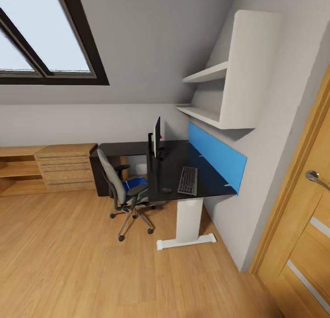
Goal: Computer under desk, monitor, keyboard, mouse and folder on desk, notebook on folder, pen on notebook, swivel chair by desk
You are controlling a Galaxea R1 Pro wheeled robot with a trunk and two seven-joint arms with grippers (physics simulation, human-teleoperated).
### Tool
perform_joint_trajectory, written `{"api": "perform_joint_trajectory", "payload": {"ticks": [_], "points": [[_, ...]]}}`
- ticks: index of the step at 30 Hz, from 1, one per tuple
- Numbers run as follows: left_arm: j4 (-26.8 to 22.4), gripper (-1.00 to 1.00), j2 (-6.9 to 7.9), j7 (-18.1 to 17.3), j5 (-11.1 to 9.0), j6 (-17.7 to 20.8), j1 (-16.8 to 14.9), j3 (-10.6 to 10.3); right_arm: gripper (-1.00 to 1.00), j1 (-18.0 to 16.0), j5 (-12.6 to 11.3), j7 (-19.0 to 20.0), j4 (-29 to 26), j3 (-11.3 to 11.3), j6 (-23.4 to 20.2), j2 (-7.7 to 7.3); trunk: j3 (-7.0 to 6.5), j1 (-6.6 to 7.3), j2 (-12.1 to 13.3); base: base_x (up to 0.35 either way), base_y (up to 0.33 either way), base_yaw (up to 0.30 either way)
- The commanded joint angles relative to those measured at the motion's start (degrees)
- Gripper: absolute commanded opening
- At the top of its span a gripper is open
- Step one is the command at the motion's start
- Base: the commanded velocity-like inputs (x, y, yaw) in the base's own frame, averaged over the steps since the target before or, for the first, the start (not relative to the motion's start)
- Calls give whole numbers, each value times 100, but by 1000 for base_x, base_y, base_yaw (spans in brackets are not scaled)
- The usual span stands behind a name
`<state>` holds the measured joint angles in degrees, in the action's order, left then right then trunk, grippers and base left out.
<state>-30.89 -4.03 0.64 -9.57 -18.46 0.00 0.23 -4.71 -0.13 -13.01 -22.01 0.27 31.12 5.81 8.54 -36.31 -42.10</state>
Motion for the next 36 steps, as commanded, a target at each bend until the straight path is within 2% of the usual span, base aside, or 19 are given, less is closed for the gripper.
{"api": "perform_joint_trajectory", "payload": {"ticks": [1, 11, 23, 36], "points": [[-2, 100, -2, 7, -18, -8, 0, 2, 100, -3, 1, -17, 6, 6, 16, -4, 8, -1, -7, 0, 144, 0], [29, 100, -5, 7, -18, -7, 0, -9, 100, -3, -3, -29, 11, 41, 31, 23, 8, -1, -7, 1, 22, 21], [168, 100, -10, 7, -18, -8, 0, -8, 100, -3, 2, -38, 13, 38, 33, 52, 27, -1, -7, 197, -80, 215], [171, 100, -6, 7, -18, -8, 0, -5, 100, -3, 21, -18, 19, 133, 35, 10, 37, -1, -7, 256, 220, 37]]}}
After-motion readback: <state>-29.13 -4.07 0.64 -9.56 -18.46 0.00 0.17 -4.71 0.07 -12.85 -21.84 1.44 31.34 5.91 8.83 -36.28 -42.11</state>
